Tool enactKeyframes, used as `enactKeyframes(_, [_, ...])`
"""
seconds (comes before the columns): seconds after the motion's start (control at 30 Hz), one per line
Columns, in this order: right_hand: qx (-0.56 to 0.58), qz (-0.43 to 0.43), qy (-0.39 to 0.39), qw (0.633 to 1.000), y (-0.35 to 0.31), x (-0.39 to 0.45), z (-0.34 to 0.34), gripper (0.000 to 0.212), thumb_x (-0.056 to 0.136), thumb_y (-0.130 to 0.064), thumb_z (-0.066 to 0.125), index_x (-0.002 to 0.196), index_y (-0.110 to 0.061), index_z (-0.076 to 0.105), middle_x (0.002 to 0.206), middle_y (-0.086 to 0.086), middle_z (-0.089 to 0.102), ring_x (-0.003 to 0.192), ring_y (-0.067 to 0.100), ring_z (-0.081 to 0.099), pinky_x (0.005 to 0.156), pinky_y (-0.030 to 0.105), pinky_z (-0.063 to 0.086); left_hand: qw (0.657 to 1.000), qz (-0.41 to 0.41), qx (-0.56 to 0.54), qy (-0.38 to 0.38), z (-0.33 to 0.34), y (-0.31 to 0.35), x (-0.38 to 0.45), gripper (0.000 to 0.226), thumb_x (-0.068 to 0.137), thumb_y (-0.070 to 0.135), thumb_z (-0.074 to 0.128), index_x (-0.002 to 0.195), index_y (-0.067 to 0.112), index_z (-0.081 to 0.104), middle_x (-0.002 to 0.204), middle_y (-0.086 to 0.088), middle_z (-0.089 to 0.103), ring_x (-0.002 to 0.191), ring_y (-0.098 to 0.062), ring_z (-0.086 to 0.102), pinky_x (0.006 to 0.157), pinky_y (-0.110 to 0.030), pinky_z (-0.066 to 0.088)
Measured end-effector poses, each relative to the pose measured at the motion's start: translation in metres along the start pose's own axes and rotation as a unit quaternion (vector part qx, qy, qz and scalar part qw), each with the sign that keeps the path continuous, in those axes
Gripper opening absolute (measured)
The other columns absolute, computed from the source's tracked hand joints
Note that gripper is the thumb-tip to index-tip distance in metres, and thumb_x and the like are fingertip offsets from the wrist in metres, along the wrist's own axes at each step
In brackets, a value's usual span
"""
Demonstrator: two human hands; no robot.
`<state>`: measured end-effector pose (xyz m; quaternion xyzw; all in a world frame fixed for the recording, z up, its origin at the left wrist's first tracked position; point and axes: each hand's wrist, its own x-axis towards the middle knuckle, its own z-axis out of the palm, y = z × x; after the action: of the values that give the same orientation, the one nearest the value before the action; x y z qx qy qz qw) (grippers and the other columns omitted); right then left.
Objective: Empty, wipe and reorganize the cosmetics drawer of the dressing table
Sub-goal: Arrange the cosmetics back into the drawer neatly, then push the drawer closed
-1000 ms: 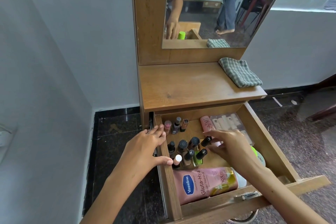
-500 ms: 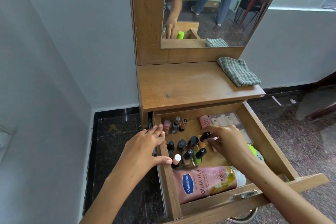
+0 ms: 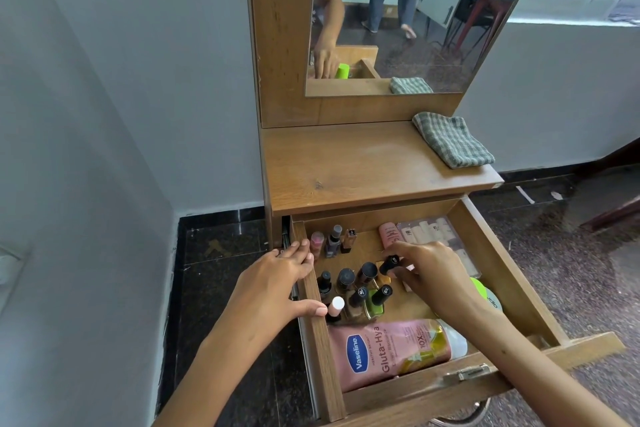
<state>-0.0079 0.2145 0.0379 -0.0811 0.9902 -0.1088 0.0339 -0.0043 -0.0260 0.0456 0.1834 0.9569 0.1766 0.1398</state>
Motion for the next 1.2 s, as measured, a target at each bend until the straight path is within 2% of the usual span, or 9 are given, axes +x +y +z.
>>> enactKeyframes(0.33, [-0.010,-0.014,0.022,1.000,-0.001,-0.003,0.002,0.028,0.086,-0.026,0.067,0.114,-0.028,0.065,0.097,-0.003,0.073,0.090,0.018,0.068,0.083,0.036,0.053,1.000,-0.006,0.006,0.000,0.000,0.001,-0.001,0.082,0.079,0.058,0.056,0.146,0.031,0.016,0.153,0.016,0.001,0.143,-0.010,0.006,0.113,-0.027,0.015])
enactKeyframes(0.43, [-0.018,-0.019,0.035,0.999,0.001,-0.005,0.002,0.035,0.085,-0.026,0.068,0.119,-0.028,0.061,0.101,-0.005,0.072,0.093,0.019,0.067,0.081,0.036,0.053,1.000,0.000,-0.003,0.006,0.003,-0.002,0.000,0.083,0.078,0.059,0.057,0.146,0.030,0.019,0.153,0.016,0.002,0.142,-0.007,0.007,0.113,-0.026,0.014])
enactKeyframes(0.53, [-0.003,-0.014,0.072,0.997,0.005,-0.016,-0.004,0.039,0.081,-0.022,0.072,0.118,-0.027,0.060,0.100,-0.008,0.072,0.088,0.017,0.068,0.076,0.033,0.055,1.000,0.004,-0.020,0.021,0.007,-0.005,0.000,0.084,0.076,0.059,0.059,0.145,0.031,0.020,0.151,0.017,0.002,0.142,-0.006,0.008,0.113,-0.026,0.015])
enactKeyframes(0.67, [0.032,-0.031,0.161,0.986,0.009,-0.051,-0.014,0.023,0.081,-0.017,0.073,0.103,-0.025,0.068,0.093,-0.011,0.073,0.076,0.012,0.069,0.062,0.032,0.057,0.997,0.031,-0.041,0.064,0.010,-0.007,-0.006,0.082,0.077,0.057,0.059,0.144,0.028,0.021,0.145,0.020,0.000,0.136,0.005,0.001,0.107,-0.016,0.003])
enactKeyframes(0.77, [0.072,-0.032,0.220,0.972,0.007,-0.088,-0.018,0.013,0.089,-0.028,0.063,0.098,-0.022,0.070,0.092,-0.013,0.072,0.071,0.010,0.069,0.059,0.029,0.055,0.994,0.048,-0.035,0.097,0.012,-0.001,-0.022,0.074,0.081,0.056,0.051,0.143,0.029,0.021,0.150,0.017,0.007,0.131,0.009,-0.003,0.107,-0.016,-0.002])
enactKeyframes(0.87, [0.108,-0.030,0.254,0.961,0.006,-0.128,-0.014,0.025,0.090,-0.033,0.055,0.101,-0.018,0.072,0.099,-0.011,0.070,0.082,0.007,0.068,0.071,0.025,0.054,0.984,0.085,-0.095,0.127,0.017,0.010,-0.055,0.069,0.078,0.071,0.039,0.135,0.033,0.034,0.147,0.021,0.018,0.134,0.012,0.007,0.112,-0.015,0.002])
enactKeyframes(0.97, [0.098,-0.066,0.282,0.952,0.006,-0.161,0.004,0.030,0.088,-0.028,0.058,0.107,-0.010,0.071,0.116,-0.003,0.067,0.110,0.010,0.062,0.094,0.028,0.049,0.972,0.133,-0.156,0.115,0.026,0.018,-0.092,0.071,0.071,0.081,0.038,0.127,0.038,0.046,0.143,0.026,0.028,0.132,0.017,0.015,0.111,-0.018,0.008])
enactKeyframes(1.1, [0.049,-0.098,0.276,0.955,0.013,-0.182,0.031,0.037,0.087,-0.026,0.059,0.117,-0.006,0.064,0.130,0.004,0.059,0.126,0.015,0.051,0.101,0.040,0.043,0.962,0.214,-0.123,0.117,0.042,0.014,-0.112,0.055,0.076,0.070,0.052,0.120,0.037,0.058,0.137,0.020,0.043,0.131,0.005,0.032,0.113,-0.024,0.018])
enactKeyframes(1.2, [0.022,-0.108,0.287,0.952,0.017,-0.184,0.044,0.038,0.085,-0.013,0.057,0.121,-0.003,0.060,0.136,0.007,0.053,0.130,0.019,0.047,0.101,0.043,0.042,0.955,0.248,-0.095,0.133,0.047,0.011,-0.111,0.036,0.083,0.057,0.052,0.111,0.038,0.065,0.135,0.016,0.049,0.130,-0.001,0.037,0.107,-0.026,0.028])
